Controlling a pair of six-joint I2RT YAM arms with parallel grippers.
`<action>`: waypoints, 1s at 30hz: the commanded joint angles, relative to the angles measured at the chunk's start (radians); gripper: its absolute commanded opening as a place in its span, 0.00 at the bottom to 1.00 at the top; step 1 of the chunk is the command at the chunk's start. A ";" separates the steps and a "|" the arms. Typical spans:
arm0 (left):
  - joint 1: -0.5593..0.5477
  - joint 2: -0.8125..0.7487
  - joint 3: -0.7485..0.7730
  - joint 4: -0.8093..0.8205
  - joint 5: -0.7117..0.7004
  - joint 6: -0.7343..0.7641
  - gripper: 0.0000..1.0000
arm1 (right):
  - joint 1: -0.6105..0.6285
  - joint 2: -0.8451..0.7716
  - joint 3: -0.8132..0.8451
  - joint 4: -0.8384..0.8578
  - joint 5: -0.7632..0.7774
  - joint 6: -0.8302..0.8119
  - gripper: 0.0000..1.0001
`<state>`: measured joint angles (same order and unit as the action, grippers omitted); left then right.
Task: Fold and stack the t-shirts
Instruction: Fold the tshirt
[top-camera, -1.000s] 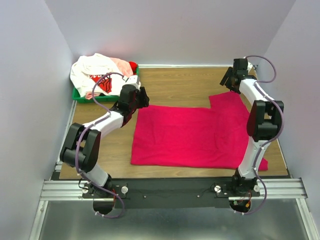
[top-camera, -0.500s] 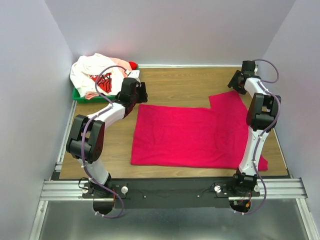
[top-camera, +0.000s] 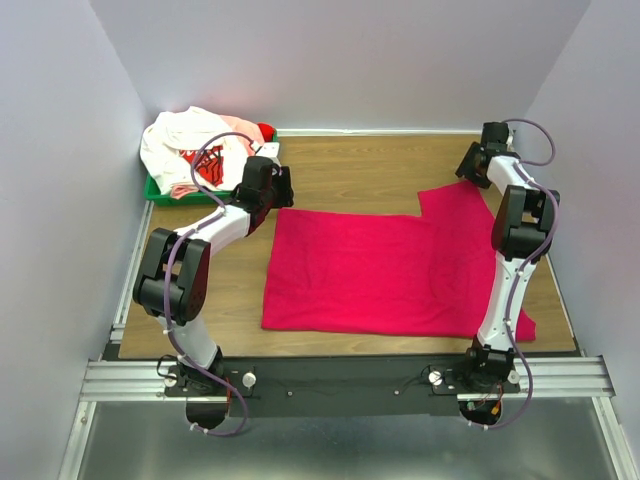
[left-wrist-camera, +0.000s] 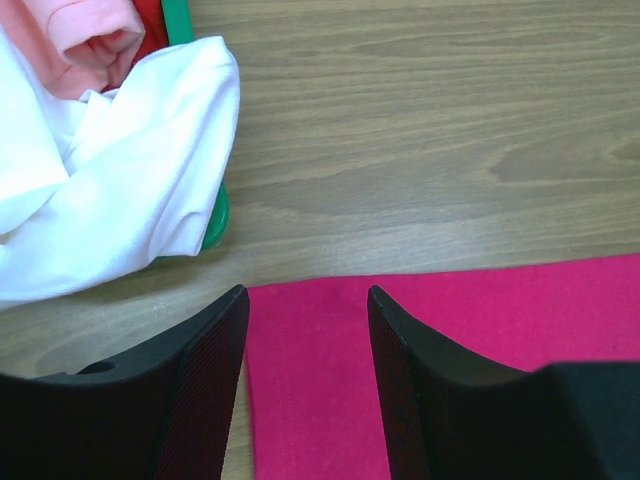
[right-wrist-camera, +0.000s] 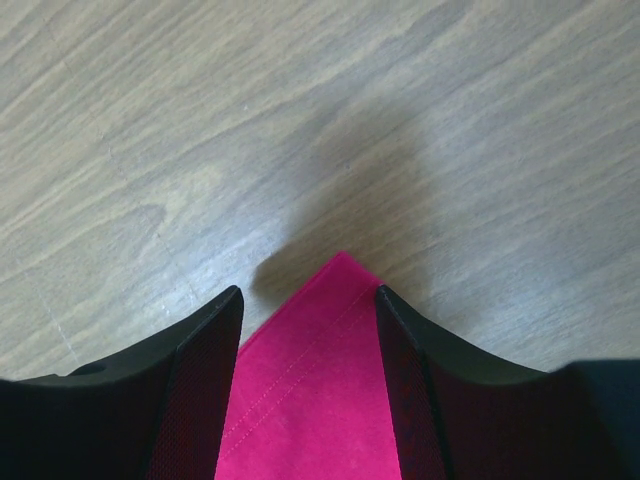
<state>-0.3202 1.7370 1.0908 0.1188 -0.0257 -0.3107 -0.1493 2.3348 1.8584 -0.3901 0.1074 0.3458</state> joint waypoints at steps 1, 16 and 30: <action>0.009 0.004 0.020 -0.027 -0.010 0.018 0.59 | -0.013 0.064 0.033 -0.016 0.029 -0.019 0.62; 0.013 0.001 0.012 -0.028 -0.011 0.015 0.59 | -0.021 0.058 0.055 -0.016 0.031 -0.050 0.61; 0.013 -0.007 -0.003 -0.025 -0.010 0.012 0.59 | -0.022 0.047 0.091 -0.015 0.063 -0.088 0.60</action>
<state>-0.3134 1.7370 1.0908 0.1013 -0.0261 -0.3031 -0.1585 2.3707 1.9190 -0.3927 0.1257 0.2848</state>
